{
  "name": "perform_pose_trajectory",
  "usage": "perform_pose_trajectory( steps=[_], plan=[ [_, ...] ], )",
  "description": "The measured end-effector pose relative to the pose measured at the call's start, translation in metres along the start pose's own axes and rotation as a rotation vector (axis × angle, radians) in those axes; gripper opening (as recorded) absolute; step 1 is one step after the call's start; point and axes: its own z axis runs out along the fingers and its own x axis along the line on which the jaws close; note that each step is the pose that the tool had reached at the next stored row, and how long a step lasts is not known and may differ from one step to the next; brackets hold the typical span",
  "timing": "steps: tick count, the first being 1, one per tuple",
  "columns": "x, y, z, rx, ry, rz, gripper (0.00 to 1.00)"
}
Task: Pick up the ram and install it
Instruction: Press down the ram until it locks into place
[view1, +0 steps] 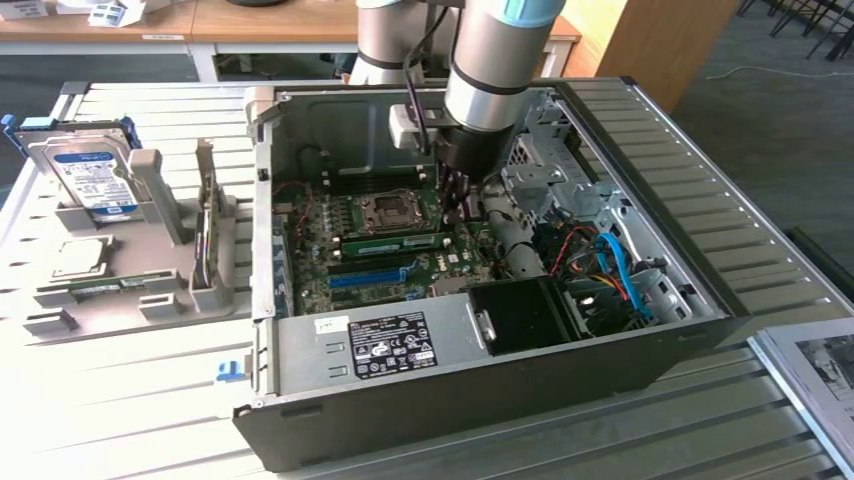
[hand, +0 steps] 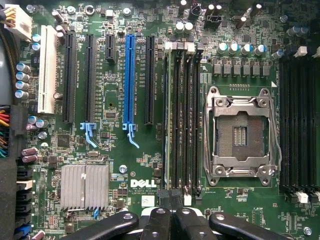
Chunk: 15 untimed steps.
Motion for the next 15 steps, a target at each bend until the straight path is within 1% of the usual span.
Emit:
perform_pose_trajectory(
  steps=[7, 15],
  plan=[
    [-0.0054, 0.0, 0.001, -0.0001, 0.0003, 0.0, 0.1],
    [-0.0055, 0.0, 0.001, -0.0002, 0.0006, 0.0, 0.1]
  ],
)
